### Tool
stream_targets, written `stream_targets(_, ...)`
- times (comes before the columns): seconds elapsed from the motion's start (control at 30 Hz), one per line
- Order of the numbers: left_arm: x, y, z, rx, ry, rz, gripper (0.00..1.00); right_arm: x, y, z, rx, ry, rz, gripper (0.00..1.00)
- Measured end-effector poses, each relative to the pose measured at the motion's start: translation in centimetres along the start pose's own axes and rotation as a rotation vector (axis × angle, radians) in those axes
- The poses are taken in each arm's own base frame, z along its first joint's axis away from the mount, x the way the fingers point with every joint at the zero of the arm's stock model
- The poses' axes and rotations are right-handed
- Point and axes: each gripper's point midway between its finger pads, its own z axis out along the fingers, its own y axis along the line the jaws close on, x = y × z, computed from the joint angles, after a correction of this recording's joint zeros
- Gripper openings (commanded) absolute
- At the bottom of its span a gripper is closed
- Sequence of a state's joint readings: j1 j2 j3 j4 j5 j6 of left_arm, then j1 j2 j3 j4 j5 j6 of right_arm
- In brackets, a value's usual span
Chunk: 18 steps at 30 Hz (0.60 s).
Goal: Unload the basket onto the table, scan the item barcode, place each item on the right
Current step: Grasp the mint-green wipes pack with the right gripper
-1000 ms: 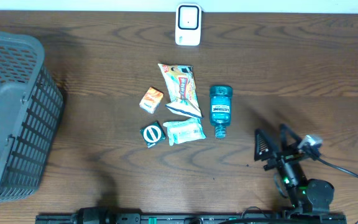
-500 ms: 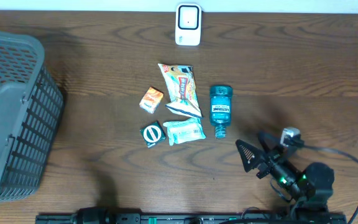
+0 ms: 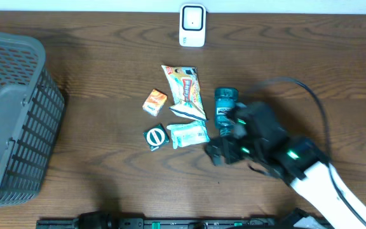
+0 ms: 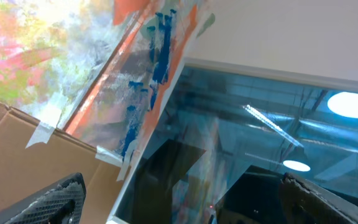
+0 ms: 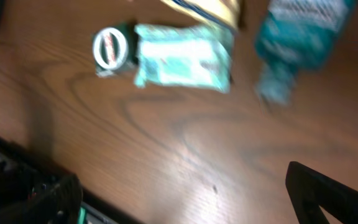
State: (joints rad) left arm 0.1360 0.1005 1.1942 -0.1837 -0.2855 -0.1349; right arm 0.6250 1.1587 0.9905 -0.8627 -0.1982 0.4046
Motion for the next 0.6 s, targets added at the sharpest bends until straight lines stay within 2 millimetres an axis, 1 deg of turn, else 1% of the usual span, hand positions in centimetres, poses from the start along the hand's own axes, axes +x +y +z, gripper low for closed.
stream_targets(0.07,0.4,0.1,0.1,-0.002,0.007,0.002,0.98,-2.0,2.1,1.5,-0.017,-0.01,-0.051,0.99)
stream_targets(0.1,0.6,0.1,0.2,-0.002,0.011,0.004,0.98,-2.6,2.8,2.3,-0.022,-0.012,-0.07,0.99)
stream_targets(0.17,1.1,0.2,0.1,-0.003,0.017,0.006,0.98,-3.3,3.8,4.1,-0.031,-0.017,-0.096,0.9)
stream_targets(0.2,1.3,0.3,-0.1,-0.004,0.018,0.006,0.98,-3.5,4.1,5.1,-0.035,-0.017,-0.105,0.89)
stream_targets(0.27,1.5,0.5,-0.6,-0.003,0.013,0.004,0.98,-3.6,4.2,7.4,-0.025,0.003,-0.111,0.87)
stream_targets(0.33,1.4,0.7,-1.1,-0.001,0.004,0.002,0.98,-3.1,3.6,9.2,0.011,0.047,-0.095,0.79)
stream_targets(0.4,1.0,0.8,-1.7,0.003,-0.014,-0.005,0.98,-2.2,2.6,11.3,0.086,0.118,-0.08,0.74)
stream_targets(0.5,0.9,0.8,-1.8,0.005,-0.026,-0.01,0.98,-1.9,1.9,13.1,0.181,0.184,-0.076,0.71)
stream_targets(0.57,1.3,0.9,-1.7,0.003,-0.017,-0.006,0.98,-2.7,2.3,13.9,0.238,0.192,-0.094,0.7)
stream_targets(0.6,1.6,0.9,-1.6,0.002,-0.012,-0.005,0.98,-3.4,2.9,14.3,0.254,0.182,-0.108,0.7)
